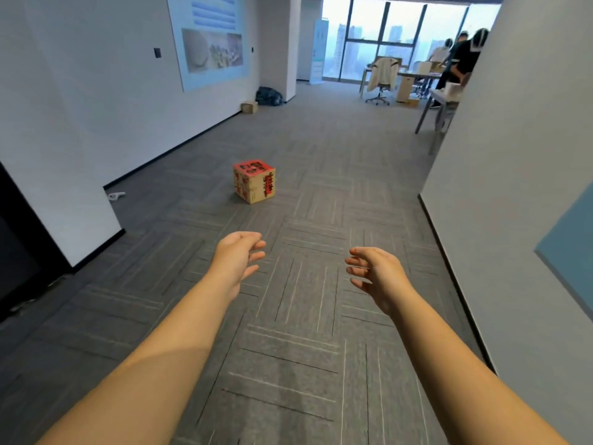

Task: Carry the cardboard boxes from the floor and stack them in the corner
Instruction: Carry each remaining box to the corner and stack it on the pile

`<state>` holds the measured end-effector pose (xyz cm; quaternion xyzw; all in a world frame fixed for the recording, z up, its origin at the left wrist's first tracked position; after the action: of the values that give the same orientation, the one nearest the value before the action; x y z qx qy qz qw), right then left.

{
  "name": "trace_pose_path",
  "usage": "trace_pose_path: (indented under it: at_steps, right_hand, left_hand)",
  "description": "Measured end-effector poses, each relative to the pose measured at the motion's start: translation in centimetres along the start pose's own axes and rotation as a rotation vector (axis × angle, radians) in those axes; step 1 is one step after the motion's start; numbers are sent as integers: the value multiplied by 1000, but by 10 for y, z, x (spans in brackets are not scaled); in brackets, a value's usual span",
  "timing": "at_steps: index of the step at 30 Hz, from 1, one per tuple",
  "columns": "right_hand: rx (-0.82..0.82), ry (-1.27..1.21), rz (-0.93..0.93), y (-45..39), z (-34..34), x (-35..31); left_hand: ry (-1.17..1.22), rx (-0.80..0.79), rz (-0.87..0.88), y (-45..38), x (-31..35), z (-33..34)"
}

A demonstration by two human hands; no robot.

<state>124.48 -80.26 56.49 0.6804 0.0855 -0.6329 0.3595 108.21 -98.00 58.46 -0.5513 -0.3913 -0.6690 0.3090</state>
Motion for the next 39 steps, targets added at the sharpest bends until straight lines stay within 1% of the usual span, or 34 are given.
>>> trace_pose_path:
  at_steps: [3, 6, 13, 21, 27, 33, 36, 39]
  right_hand:
    - [-18, -6, 6, -64, 11, -16]
    - [-30, -8, -15, -136, 30, -47]
    - [-37, -29, -35, -286, 77, -134]
    - [-13, -37, -14, -441, 93, -190]
    - [-54, -26, -11, -590, 107, -236]
    - [-109, 17, -20, -741, 117, -318]
    - [-143, 42, -19, -802, 133, -347]
    - [-188, 53, 8, -857, 154, -358]
  left_hand:
    - [-2, 22, -3, -61, 2, 12]
    - [3, 34, 7, -136, 14, 25]
    - [-17, 62, 53, -303, 70, 50]
    - [-26, 64, 41, -459, 89, 95]
    - [0, 128, 44, -598, 88, 136]
    - [32, 184, 35, -739, 119, 195]
    - [45, 222, 32, -792, 131, 206]
    - [42, 256, 20, -844, 133, 210]
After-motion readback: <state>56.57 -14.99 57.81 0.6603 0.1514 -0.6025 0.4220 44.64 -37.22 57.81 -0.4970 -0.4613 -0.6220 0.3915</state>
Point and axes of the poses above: each hand's wrist, its own y-axis away from the middle knuckle, its own z-axis out of the palm, x = y × z, the point moved 10 cm from there along -y, towards the middle knuckle, and after that the axes turned 6 degrees about z, right-handed, at the moved point
